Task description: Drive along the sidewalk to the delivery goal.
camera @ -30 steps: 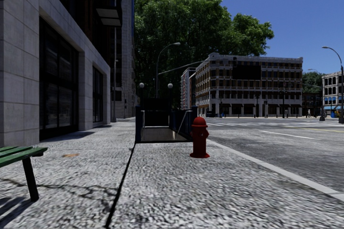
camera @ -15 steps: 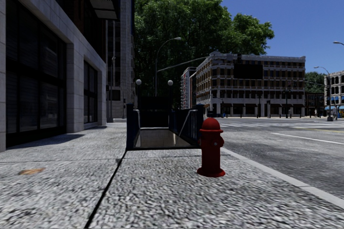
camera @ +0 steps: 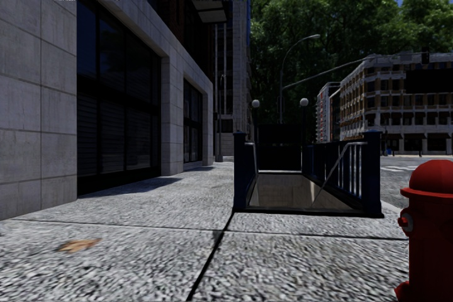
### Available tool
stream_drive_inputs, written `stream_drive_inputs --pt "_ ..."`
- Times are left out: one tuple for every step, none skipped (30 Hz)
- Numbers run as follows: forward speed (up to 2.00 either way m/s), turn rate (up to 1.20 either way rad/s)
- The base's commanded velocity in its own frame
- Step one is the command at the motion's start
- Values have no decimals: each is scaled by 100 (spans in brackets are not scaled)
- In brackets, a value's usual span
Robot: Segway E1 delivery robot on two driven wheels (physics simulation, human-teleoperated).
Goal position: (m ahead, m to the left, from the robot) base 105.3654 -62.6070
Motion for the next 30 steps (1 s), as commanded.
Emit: stream_drive_inputs --pt "200 103" --pt "200 103" --pt "200 103" --pt "200 103" --pt "200 97" --pt "200 97" --pt "200 73" --pt "200 45" --pt "200 22" --pt "200 7" --pt "200 1" --pt "200 0" --pt "200 0" --pt "200 0" --pt "200 0" --pt "200 0" --pt "200 0" --pt "200 0" --pt "200 0" --pt "200 0" --pt "200 0" --pt "200 0" --pt "200 0" --pt "200 0" --pt "200 0" --pt "200 0" --pt "200 0" --pt "200 0" --pt "200 0" --pt "200 0"
